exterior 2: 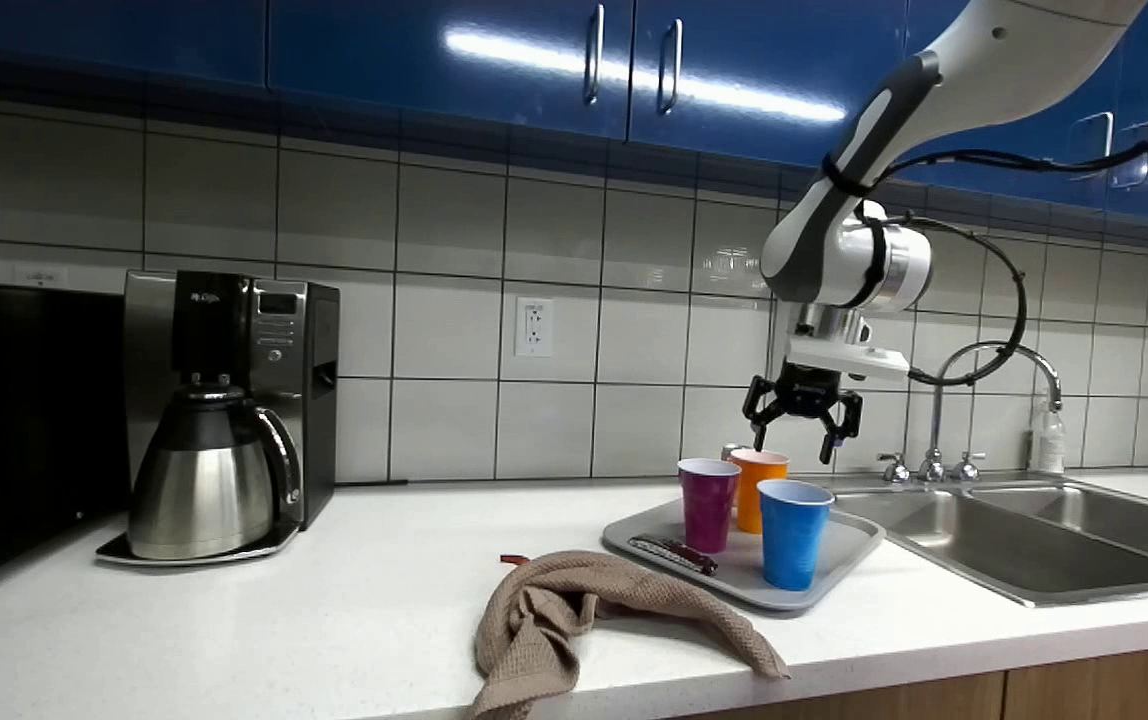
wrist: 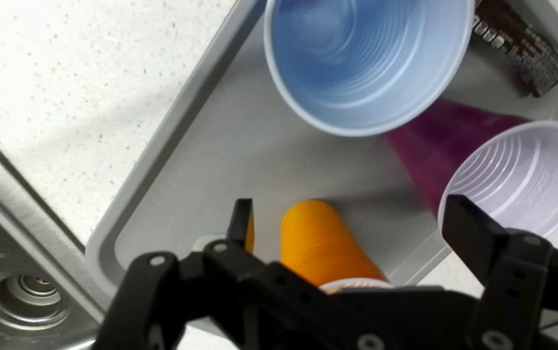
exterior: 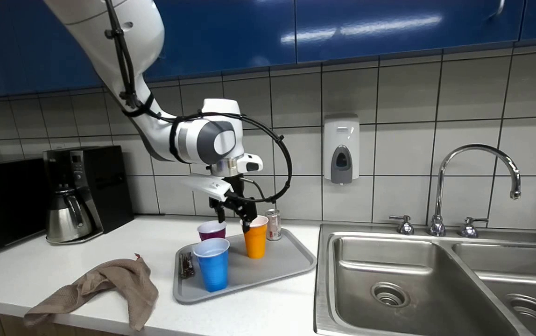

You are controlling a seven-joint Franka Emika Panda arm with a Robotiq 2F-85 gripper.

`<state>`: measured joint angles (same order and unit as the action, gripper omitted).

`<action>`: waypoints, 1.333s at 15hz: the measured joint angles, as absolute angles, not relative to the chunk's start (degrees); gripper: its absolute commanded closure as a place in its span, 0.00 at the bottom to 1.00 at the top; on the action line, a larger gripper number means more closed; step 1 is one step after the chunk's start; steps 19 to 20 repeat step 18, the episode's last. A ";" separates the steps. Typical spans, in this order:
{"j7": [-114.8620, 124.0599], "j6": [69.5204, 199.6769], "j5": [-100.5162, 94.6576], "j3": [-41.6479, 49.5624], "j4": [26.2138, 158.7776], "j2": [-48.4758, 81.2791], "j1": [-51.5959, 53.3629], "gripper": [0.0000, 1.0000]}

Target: Put the plastic cups on the tray

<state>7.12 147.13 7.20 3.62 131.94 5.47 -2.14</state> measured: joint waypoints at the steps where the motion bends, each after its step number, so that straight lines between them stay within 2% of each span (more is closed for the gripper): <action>1: 6.46 147.11 7.21 3.23 133.20 4.54 -1.68 0.00; 9: -0.81 144.48 5.63 1.79 139.90 -3.00 0.41 0.00; 20: -3.85 138.78 3.26 1.43 142.48 -8.15 0.91 0.00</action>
